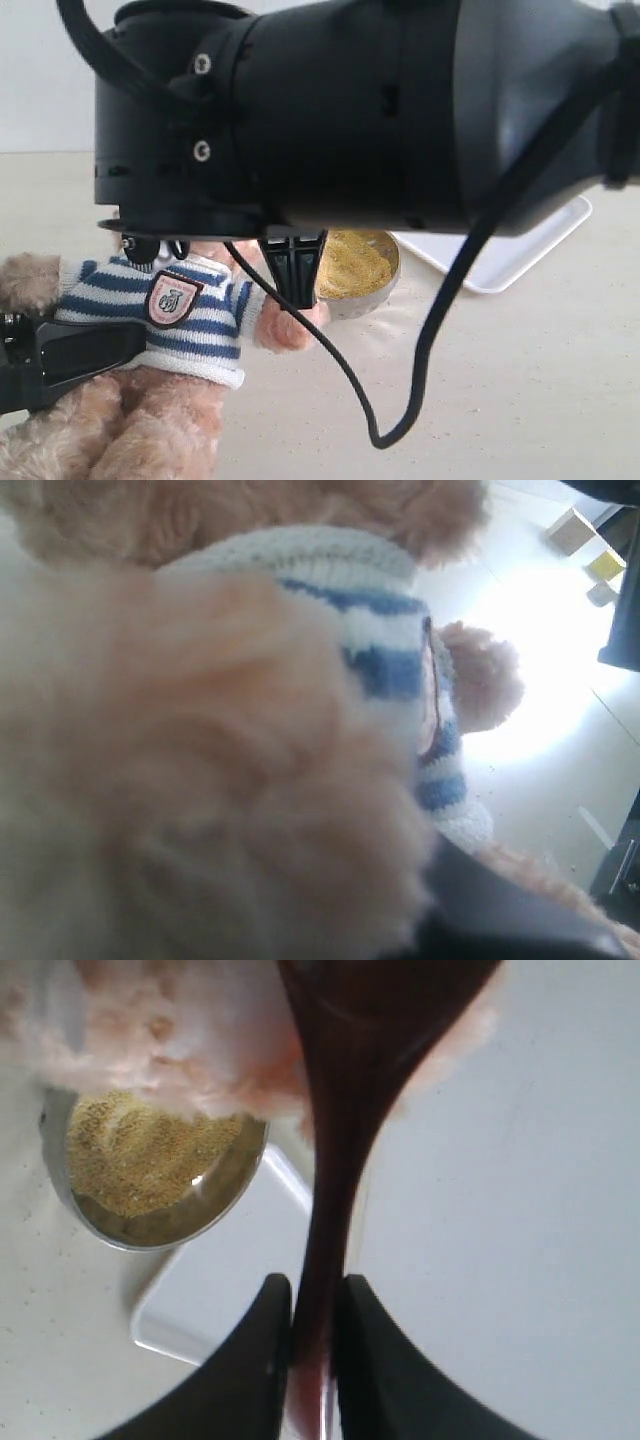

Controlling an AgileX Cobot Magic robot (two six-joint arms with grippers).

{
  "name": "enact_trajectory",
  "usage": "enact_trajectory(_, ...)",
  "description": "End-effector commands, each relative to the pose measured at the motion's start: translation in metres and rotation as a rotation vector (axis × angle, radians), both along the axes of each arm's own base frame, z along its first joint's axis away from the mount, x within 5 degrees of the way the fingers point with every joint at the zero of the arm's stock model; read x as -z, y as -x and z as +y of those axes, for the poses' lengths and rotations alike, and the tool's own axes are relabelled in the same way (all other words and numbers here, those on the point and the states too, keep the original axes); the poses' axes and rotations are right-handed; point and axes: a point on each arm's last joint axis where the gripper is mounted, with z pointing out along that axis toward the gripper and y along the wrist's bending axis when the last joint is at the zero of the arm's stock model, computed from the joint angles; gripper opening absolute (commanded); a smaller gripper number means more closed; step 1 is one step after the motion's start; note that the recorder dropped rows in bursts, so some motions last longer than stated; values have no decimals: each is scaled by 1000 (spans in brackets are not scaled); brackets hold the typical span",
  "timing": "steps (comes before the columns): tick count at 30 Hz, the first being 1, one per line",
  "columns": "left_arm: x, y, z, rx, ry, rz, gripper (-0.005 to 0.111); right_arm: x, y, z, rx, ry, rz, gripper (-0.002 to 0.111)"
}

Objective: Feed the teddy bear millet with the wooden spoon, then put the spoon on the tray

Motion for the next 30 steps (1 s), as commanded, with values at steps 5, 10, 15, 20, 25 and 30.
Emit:
enact_trajectory(5,0,2,-1,37,-24,-3,5,-48,-6,-33,158,-476,114,0)
enact_trajectory(10,2,2,0,33,-26,4,5,-64,-11,-95,301,-626,231,0)
enact_trajectory(15,2,3,0,33,-26,6,5,-4,10,-133,379,-580,315,0)
enact_trajectory(20,2,3,0,31,-24,9,5,51,24,-147,452,-572,382,0)
enact_trajectory(25,2,3,0,31,-24,9,5,83,22,-172,565,-685,429,0)
enact_trajectory(30,2,2,0,27,-29,10,5,87,17,-194,683,-880,428,0)
